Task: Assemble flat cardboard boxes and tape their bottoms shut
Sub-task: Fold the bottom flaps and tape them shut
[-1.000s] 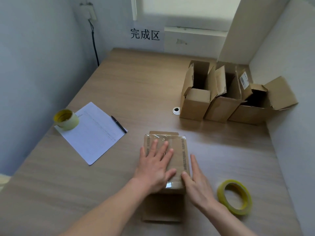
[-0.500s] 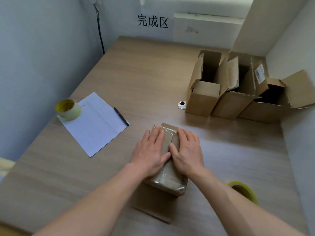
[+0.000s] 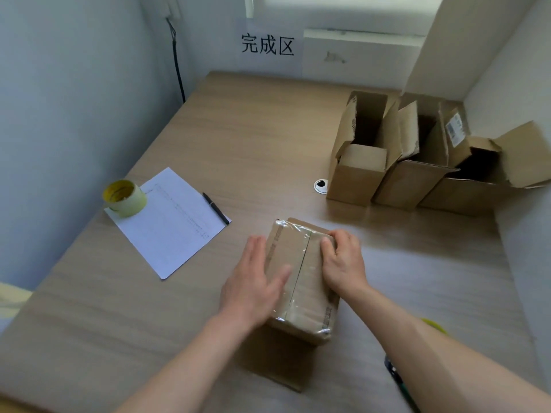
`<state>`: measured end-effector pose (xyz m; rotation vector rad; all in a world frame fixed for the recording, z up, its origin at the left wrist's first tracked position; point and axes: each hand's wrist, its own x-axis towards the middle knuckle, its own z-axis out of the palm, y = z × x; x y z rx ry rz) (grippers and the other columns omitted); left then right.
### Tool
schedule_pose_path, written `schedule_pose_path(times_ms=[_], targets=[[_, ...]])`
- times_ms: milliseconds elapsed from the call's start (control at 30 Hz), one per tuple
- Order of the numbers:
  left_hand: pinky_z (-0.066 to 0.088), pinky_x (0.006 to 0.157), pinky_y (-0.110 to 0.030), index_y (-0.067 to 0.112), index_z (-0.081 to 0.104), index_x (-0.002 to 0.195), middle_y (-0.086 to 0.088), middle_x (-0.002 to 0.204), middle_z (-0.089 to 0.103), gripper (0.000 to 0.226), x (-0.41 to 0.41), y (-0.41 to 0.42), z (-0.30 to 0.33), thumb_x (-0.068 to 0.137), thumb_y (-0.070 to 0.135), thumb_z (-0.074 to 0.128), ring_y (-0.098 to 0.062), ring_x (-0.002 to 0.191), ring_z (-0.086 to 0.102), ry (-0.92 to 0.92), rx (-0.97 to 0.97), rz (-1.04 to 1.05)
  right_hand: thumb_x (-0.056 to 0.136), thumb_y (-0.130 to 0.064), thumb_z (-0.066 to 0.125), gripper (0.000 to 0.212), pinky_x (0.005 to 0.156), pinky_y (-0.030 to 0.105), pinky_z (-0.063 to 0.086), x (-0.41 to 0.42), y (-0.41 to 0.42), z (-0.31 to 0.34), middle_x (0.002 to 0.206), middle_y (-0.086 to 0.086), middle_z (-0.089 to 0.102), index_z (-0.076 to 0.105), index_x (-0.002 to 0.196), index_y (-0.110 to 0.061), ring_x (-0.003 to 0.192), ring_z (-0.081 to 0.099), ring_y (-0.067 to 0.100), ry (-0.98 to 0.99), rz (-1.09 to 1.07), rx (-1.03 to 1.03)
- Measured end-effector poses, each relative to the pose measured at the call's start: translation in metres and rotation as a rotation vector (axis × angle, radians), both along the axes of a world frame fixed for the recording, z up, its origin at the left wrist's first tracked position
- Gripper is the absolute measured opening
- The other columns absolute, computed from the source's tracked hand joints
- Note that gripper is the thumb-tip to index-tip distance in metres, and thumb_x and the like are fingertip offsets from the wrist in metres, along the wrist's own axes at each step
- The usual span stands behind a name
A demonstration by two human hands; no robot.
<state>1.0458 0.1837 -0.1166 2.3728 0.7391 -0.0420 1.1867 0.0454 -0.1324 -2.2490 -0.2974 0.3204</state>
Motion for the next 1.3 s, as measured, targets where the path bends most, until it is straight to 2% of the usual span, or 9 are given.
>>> schedule_pose_path(times_ms=[200, 267, 333, 467, 700, 833, 1000, 1067, 1300], targets=[[0.036, 0.106, -0.036, 0.040, 0.000, 0.152, 0.000, 0.161, -0.007, 0.093, -0.037, -0.028, -0.009, 0.076, 0.084, 0.034, -0.028, 0.139, 0.034, 0.086, 0.222, -0.086, 0.100, -0.047, 0.043, 0.070, 0.116, 0.037, 0.018, -0.030, -0.007, 0.015, 0.164, 0.008, 0.008, 0.010, 0.157, -0.024, 0.149, 0.014, 0.021, 0.188, -0.160, 0.086], [0.036, 0.105, -0.034, 0.035, 0.001, 0.154, 0.003, 0.162, -0.002, 0.087, -0.040, -0.027, -0.009, 0.085, 0.076, 0.035, -0.023, 0.141, 0.031, 0.044, 0.190, -0.056, 0.098, -0.050, 0.042, 0.070, 0.114, 0.038, 0.025, -0.072, -0.021, 0.008, 0.162, 0.004, 0.019, 0.010, 0.156, -0.027, 0.147, 0.022, 0.021, 0.130, -0.167, 0.069], [0.037, 0.103, -0.033, 0.027, 0.001, 0.155, 0.002, 0.161, 0.012, 0.083, -0.039, -0.025, -0.007, 0.091, 0.067, 0.035, -0.020, 0.141, 0.031, 0.035, 0.114, -0.011, 0.100, -0.044, 0.041, 0.050, 0.093, 0.033, 0.041, -0.106, -0.028, 0.003, 0.133, -0.003, 0.054, 0.030, 0.147, -0.031, 0.127, 0.051, 0.025, 0.083, -0.156, 0.089], [0.044, 0.091, -0.035, 0.024, 0.039, 0.138, -0.001, 0.130, 0.061, 0.044, -0.019, -0.016, 0.019, 0.099, 0.045, 0.041, -0.028, 0.116, 0.057, 0.078, -0.129, 0.161, 0.104, -0.042, 0.029, 0.034, 0.087, 0.029, 0.038, -0.095, -0.031, 0.011, 0.114, -0.010, 0.057, 0.050, 0.128, -0.031, 0.113, 0.057, 0.021, 0.180, -0.164, 0.132], [0.055, 0.075, -0.031, 0.005, 0.060, 0.089, 0.001, 0.108, 0.072, 0.036, -0.014, 0.011, 0.062, 0.076, -0.025, 0.045, -0.014, 0.104, 0.066, -0.559, -0.722, 0.166, 0.094, -0.070, 0.027, 0.066, 0.088, 0.041, 0.044, -0.080, -0.064, 0.073, 0.110, 0.010, 0.069, 0.065, 0.110, -0.019, 0.098, 0.061, 0.023, 0.378, -0.236, 0.920], [0.046, 0.081, -0.042, -0.002, 0.060, 0.082, -0.006, 0.103, 0.073, 0.010, -0.022, 0.032, 0.050, 0.086, -0.007, 0.052, -0.024, 0.100, 0.064, -0.295, -0.763, 0.233, 0.091, -0.071, 0.026, 0.064, 0.083, 0.045, 0.029, -0.085, -0.076, 0.068, 0.090, 0.012, 0.063, 0.053, 0.080, -0.014, 0.092, 0.050, 0.028, 0.572, -0.318, 0.836], [0.057, 0.072, -0.043, 0.031, 0.070, 0.109, 0.005, 0.105, 0.074, 0.049, -0.039, 0.012, 0.046, 0.088, 0.068, 0.046, -0.020, 0.096, 0.071, 0.086, -1.018, 0.208, 0.092, -0.063, 0.044, 0.052, 0.075, 0.038, 0.049, -0.101, -0.074, 0.048, 0.104, 0.000, 0.074, 0.062, 0.103, -0.016, 0.100, 0.067, 0.018, 0.706, -0.287, 0.569], [0.060, 0.064, -0.040, 0.036, 0.067, 0.111, 0.008, 0.103, 0.074, 0.053, -0.038, 0.000, 0.050, 0.074, 0.073, 0.061, -0.017, 0.087, 0.073, 0.126, -1.017, 0.144, 0.084, -0.052, 0.068, 0.039, 0.070, 0.036, 0.055, -0.103, -0.070, 0.045, 0.109, 0.000, 0.072, 0.058, 0.109, -0.024, 0.100, 0.067, 0.016, 0.624, -0.265, 0.486], [0.035, 0.109, -0.029, 0.031, -0.005, 0.152, 0.002, 0.146, 0.027, 0.150, -0.020, -0.025, 0.037, 0.036, 0.060, 0.084, -0.017, 0.135, 0.037, 0.137, -0.319, -0.057, 0.045, -0.033, 0.087, 0.104, 0.091, 0.021, 0.050, -0.095, -0.059, 0.049, 0.123, -0.021, 0.058, 0.031, 0.129, -0.053, 0.109, 0.058, -0.004, 0.339, 0.045, 0.211]])
